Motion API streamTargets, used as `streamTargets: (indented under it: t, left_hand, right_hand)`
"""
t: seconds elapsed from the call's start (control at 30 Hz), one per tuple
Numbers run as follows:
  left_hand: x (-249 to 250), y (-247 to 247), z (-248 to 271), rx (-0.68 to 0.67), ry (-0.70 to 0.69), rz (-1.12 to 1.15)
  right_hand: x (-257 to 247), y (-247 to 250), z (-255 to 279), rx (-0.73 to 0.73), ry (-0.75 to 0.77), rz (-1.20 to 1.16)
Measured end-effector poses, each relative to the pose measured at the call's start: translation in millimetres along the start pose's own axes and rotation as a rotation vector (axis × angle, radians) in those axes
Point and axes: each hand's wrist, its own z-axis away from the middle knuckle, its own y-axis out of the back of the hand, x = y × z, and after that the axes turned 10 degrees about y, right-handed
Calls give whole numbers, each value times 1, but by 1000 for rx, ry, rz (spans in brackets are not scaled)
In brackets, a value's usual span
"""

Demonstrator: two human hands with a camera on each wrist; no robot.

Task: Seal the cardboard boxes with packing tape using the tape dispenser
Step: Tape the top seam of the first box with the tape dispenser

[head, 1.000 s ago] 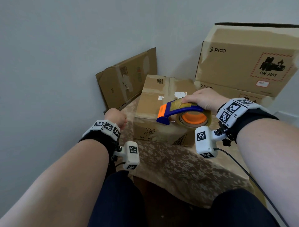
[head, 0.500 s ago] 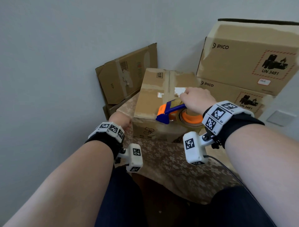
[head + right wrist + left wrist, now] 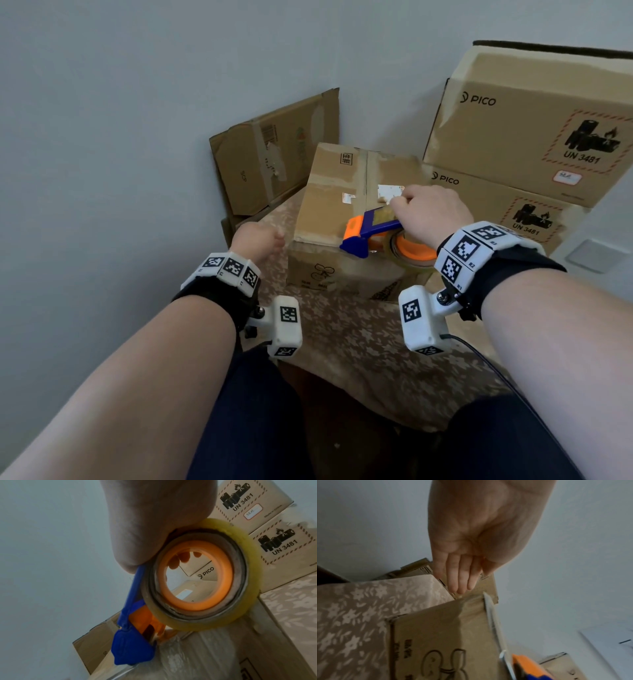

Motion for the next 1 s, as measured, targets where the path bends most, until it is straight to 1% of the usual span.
streamTargets:
  t: [0.03,0.07,0.1,0.13,0.17,0.2,0.37,0.5,0.63,0.73,0.83,1.0]
  left_hand:
    - [1,-1,1,-39,-17,60]
    - [2,-2,3,-89,14,54]
    - [3,-4,7,-124,9,49]
    - [2,-5,8,-198,20,21]
    - [2,-6,14,-260,-11,38]
    - [0,-6,12,-296,12,31]
    - [-7,-3,11,-359,61,36]
    - [-9,-3,11,-415,81,-5]
    - [-13,-5,-1,-495,104,-45]
    - [-19,-5,-7,-495,131,-46]
    - [-19,-3,-8,-507,129,-54]
    - [-16,-5,-2,-462,166,-157]
  right_hand:
    - [0,0,0,1,2,2]
    - [0,0,-1,-6,3,4]
    - [0,0,-1,-9,6,8]
    - [0,0,-1,-15,2,13]
    - [0,0,-2,-16,5,17]
    - [1,0,-2,-17,8,16]
    - [0,-3,-4,-33,15,23]
    - [0,-3,-4,-35,6,16]
    - [-1,-2,-3,-28,3,21]
    - [-1,-4,-3,-34,-6,21]
    - [-2,-5,-4,-39,-18,20]
    - [-3,-4,-3,-41,-19,15]
